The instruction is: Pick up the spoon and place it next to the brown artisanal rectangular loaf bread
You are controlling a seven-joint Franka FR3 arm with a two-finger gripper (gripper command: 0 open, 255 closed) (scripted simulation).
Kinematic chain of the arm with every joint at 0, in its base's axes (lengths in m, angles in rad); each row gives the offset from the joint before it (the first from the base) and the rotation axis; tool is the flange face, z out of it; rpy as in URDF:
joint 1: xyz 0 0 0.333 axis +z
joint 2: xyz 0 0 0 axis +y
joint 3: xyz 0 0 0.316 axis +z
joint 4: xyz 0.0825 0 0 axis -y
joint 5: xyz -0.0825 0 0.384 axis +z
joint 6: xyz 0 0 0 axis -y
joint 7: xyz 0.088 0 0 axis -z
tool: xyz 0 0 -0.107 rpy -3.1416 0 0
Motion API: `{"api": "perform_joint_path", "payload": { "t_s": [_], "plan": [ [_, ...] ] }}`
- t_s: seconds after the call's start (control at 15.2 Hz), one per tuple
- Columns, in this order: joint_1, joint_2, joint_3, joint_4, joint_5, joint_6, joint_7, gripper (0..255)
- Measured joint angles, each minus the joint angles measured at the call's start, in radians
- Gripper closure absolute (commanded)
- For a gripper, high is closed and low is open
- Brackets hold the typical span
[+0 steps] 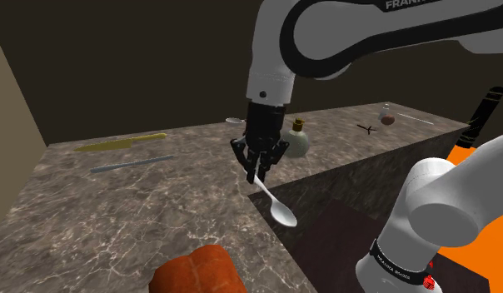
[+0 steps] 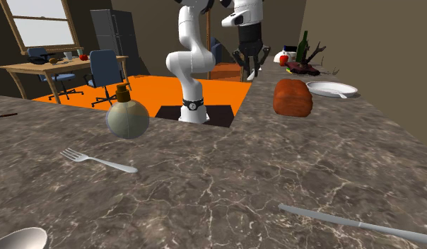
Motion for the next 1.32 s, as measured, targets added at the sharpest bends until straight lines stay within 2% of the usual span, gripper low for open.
{"api": "perform_joint_path", "payload": {
  "t_s": [1.32],
  "plan": [
    [0.012, 0.102, 0.065, -0.192, 0.054, 0.291, -0.048, 255]
  ]
}}
